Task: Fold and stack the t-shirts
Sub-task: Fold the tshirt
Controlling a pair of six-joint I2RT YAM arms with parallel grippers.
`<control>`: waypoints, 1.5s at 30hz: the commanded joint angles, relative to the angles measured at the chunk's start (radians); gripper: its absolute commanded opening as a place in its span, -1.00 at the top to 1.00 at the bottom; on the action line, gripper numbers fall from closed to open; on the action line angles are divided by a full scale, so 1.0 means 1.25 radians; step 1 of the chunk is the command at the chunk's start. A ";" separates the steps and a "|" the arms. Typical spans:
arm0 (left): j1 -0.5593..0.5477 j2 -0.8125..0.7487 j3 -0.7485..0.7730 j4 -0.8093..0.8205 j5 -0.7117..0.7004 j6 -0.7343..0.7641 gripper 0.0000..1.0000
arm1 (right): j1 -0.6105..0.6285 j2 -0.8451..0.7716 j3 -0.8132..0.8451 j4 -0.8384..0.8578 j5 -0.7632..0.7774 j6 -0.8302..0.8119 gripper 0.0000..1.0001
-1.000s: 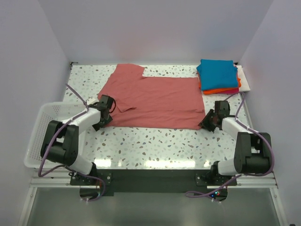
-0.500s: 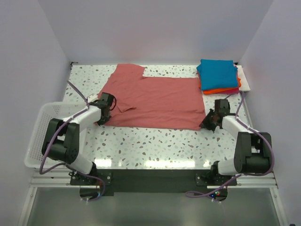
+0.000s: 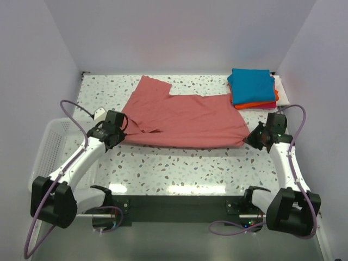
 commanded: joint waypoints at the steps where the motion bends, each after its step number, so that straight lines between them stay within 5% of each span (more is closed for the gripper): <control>1: -0.031 -0.072 -0.040 -0.067 -0.007 -0.034 1.00 | -0.016 -0.067 -0.015 -0.087 -0.006 -0.014 1.00; 11: -0.074 -0.294 -0.187 -0.159 0.082 -0.100 1.00 | -0.032 -0.278 -0.088 -0.225 0.010 0.031 0.90; 15: -0.079 -0.325 -0.184 -0.159 0.149 -0.099 0.07 | -0.032 -0.319 -0.086 -0.255 0.017 0.035 0.07; 16: -0.079 -0.331 -0.164 -0.163 0.150 -0.089 -0.05 | -0.030 -0.319 -0.079 -0.254 0.011 0.026 -0.19; 18: -0.079 -0.333 -0.132 -0.175 0.136 -0.064 -0.18 | -0.030 -0.311 -0.061 -0.216 -0.035 -0.024 -0.27; 21: -0.079 -0.311 -0.076 -0.152 0.130 -0.012 -0.14 | -0.029 -0.294 -0.042 -0.162 -0.113 -0.066 -0.24; 24: -0.079 -0.255 -0.057 -0.075 0.163 0.035 0.13 | -0.007 -0.272 -0.023 -0.108 -0.139 -0.073 -0.09; 28: -0.079 -0.157 -0.055 0.015 0.225 0.072 0.24 | 0.172 -0.223 0.022 -0.039 -0.018 -0.047 -0.02; 32: -0.079 -0.117 -0.029 0.060 0.223 0.096 0.25 | 0.470 -0.111 0.087 0.044 0.170 -0.020 0.03; 37: -0.077 -0.111 0.087 0.039 0.162 0.189 0.02 | 0.718 0.125 0.202 0.152 0.297 -0.061 0.05; 39: -0.069 -0.099 0.151 0.014 0.113 0.217 -0.23 | 0.769 0.201 0.277 0.189 0.332 -0.099 0.06; 45: -0.001 -0.120 0.254 -0.011 0.094 0.265 -0.44 | 0.892 0.458 0.468 0.236 0.362 -0.190 0.21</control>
